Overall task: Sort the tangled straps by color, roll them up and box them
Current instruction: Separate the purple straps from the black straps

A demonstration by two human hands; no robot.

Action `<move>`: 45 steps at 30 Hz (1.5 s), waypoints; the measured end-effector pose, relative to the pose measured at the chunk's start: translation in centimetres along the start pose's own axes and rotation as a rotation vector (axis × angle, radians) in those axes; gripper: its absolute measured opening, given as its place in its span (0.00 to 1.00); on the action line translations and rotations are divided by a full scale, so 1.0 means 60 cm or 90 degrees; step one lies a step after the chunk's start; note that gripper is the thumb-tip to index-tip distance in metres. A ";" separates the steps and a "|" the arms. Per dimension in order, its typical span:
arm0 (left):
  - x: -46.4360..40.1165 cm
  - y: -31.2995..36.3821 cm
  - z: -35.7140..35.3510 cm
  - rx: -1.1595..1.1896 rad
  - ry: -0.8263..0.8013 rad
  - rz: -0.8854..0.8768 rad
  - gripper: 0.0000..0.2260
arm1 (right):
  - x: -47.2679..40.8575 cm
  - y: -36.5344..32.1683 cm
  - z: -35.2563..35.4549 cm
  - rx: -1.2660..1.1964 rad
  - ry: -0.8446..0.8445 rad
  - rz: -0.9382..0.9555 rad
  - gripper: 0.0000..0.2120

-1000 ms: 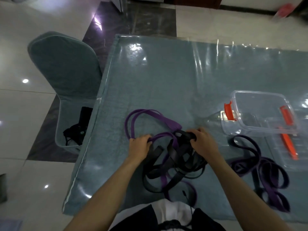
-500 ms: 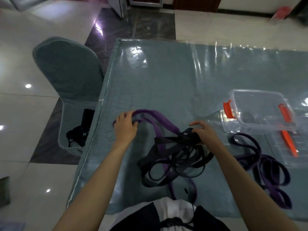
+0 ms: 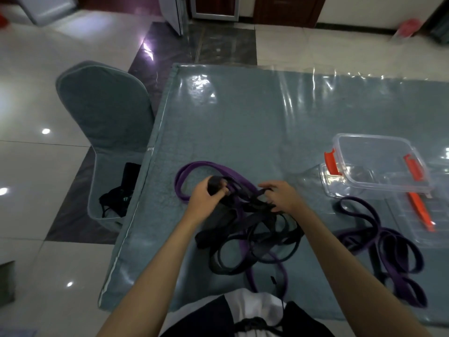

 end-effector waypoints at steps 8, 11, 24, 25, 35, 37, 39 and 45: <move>-0.013 0.036 0.073 -0.030 0.040 -0.053 0.11 | 0.019 0.046 0.035 0.373 0.102 -0.056 0.18; -0.016 0.042 0.059 -0.065 -0.029 -0.062 0.15 | 0.028 0.036 0.020 0.391 0.172 0.019 0.33; 0.079 -0.103 0.002 -0.260 0.048 0.306 0.51 | 0.034 0.158 -0.003 0.195 0.071 -0.106 0.40; 0.089 -0.105 -0.007 -0.253 0.047 0.304 0.53 | 0.038 0.166 0.000 0.177 0.082 -0.097 0.39; 0.141 -0.110 -0.063 -0.306 -0.081 0.255 0.59 | 0.066 0.176 0.000 -0.033 0.153 -0.085 0.40; 0.149 -0.109 -0.071 -0.324 -0.103 0.217 0.62 | 0.073 0.173 -0.014 -0.091 0.125 -0.083 0.46; 0.158 -0.109 -0.080 -0.260 -0.108 0.191 0.59 | 0.082 0.169 -0.027 -0.111 0.091 -0.080 0.53; 0.166 -0.117 -0.079 -0.164 -0.161 0.254 0.28 | 0.101 0.174 -0.039 -0.133 0.085 -0.079 0.50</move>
Point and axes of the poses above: each hand's wrist, its own x-axis away from the middle knuckle, its own z-axis out of the back of the hand, y = z × x, the point moved 5 cm from there along -x, towards the middle knuckle, and after that the axes turned 7 degrees about -x, right-handed, at the moved point
